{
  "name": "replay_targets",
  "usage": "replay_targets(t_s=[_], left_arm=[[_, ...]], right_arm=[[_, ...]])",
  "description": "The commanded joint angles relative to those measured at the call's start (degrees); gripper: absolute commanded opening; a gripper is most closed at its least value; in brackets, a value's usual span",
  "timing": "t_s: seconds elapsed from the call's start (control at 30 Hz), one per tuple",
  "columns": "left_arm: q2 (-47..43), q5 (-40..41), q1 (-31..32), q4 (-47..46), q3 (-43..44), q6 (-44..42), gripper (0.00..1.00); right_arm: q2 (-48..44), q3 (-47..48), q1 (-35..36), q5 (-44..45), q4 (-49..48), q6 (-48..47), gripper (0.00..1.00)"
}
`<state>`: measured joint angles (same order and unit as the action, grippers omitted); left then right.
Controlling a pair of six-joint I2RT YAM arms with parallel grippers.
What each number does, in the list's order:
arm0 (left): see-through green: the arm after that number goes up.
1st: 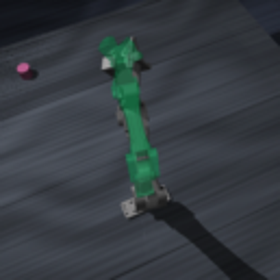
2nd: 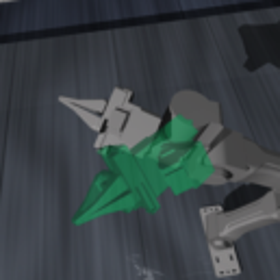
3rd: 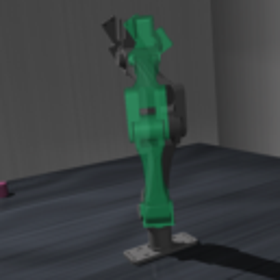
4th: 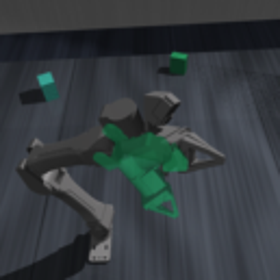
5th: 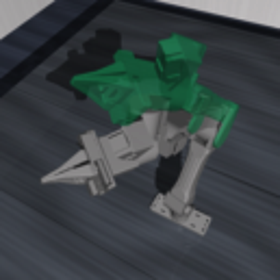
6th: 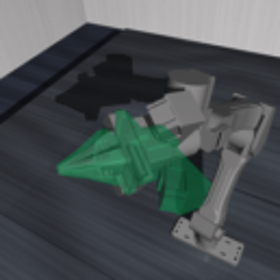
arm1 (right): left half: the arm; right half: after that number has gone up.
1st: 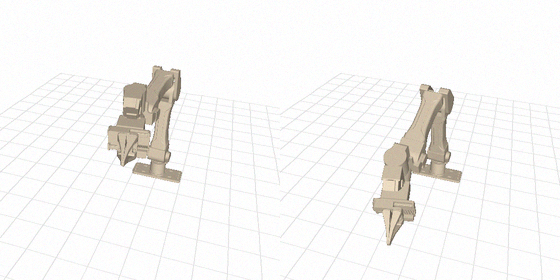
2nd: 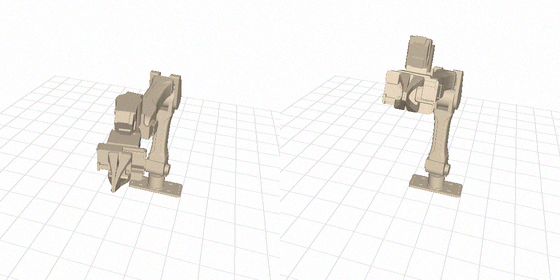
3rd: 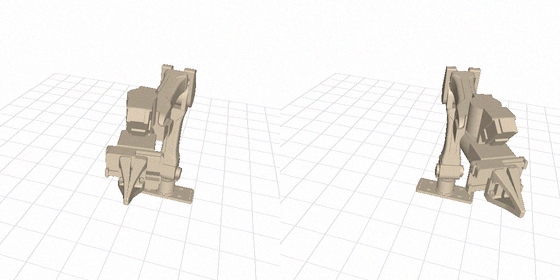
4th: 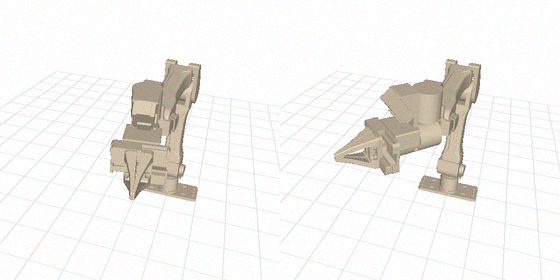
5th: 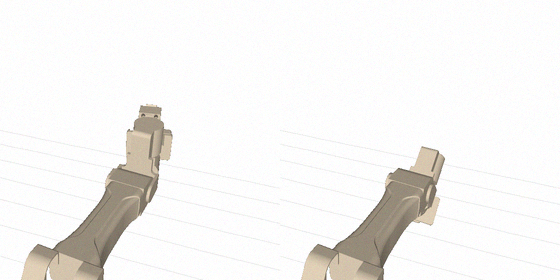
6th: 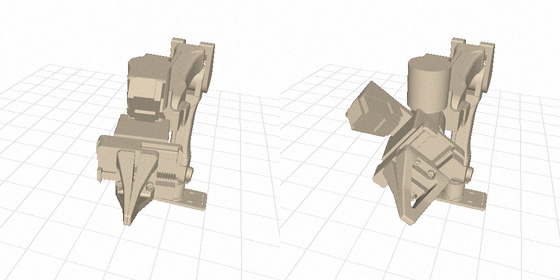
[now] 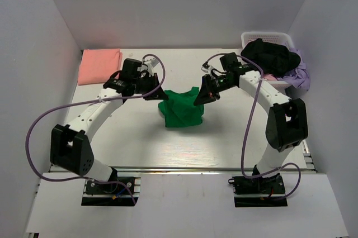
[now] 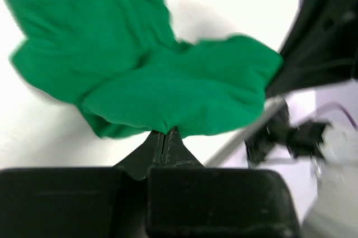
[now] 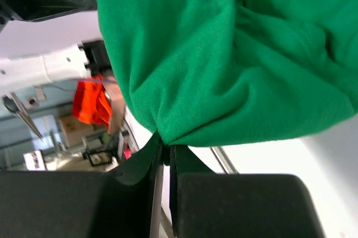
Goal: Fold and stack the t-shirts
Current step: Fold the long partially folded tshirt into a neat square
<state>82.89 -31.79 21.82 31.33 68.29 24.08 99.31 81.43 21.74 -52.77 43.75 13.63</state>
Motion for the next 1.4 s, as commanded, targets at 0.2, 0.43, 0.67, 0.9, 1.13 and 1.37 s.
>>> replay_targets(t_s=[0.2, 0.43, 0.67, 0.9, 1.13, 1.37], left_arm=[[6.7, 11.0, -2.7, -7.2, 4.7, 3.6, 0.0], [16.7, 8.8, -4.6, -9.7, 8.3, 4.1, 0.0], [23.9, 10.4, -5.7, -15.4, 11.9, 4.7, 0.0], [25.5, 12.0, -6.7, -12.6, 16.9, 3.0, 1.0], [22.0, 9.7, -5.4, -16.8, 12.3, -1.3, 1.0], [25.6, 1.3, -4.9, -20.8, 14.1, -0.7, 1.0]], right_arm=[[9.8, 7.6, -3.8, -5.6, -9.7, 5.3, 0.0], [20.1, 13.7, -6.0, -8.0, -13.3, 7.2, 0.0], [30.3, 24.3, -6.4, -2.1, -16.4, 2.6, 0.16], [34.5, 35.2, -6.4, -2.2, -14.1, -0.7, 0.9], [22.7, 25.3, -5.7, 12.9, -13.2, -4.4, 0.9], [18.6, 18.5, -2.9, 4.9, -16.1, -4.8, 0.9]])
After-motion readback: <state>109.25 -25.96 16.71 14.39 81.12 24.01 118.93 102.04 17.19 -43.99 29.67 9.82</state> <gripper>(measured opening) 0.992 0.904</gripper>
